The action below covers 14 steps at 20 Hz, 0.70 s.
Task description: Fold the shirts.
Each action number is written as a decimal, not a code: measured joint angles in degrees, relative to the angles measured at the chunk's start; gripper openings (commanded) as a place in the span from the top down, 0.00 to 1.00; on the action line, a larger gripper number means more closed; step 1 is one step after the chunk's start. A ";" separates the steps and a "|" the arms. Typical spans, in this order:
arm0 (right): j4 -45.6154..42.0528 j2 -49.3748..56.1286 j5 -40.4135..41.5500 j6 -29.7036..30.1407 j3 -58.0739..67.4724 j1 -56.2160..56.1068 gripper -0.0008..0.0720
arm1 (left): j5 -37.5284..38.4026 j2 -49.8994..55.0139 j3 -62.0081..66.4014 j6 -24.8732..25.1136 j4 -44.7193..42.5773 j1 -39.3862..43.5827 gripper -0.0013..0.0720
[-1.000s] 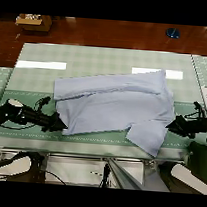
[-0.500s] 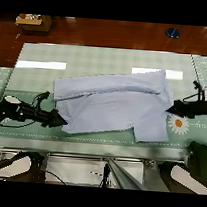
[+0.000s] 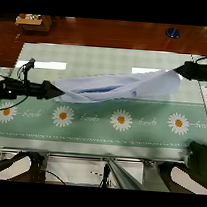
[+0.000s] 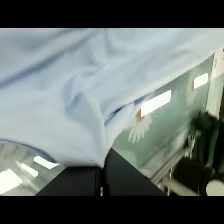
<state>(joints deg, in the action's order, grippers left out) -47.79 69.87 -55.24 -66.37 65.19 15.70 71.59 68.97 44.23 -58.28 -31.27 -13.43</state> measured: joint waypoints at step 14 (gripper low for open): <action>1.88 17.99 27.04 -3.76 1.14 -8.74 0.95 | -10.03 16.44 9.70 -0.48 1.33 -1.18 0.96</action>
<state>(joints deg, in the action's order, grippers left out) -45.91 87.85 -28.21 -70.13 66.32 6.96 61.56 85.41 53.93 -58.76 -29.93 -14.61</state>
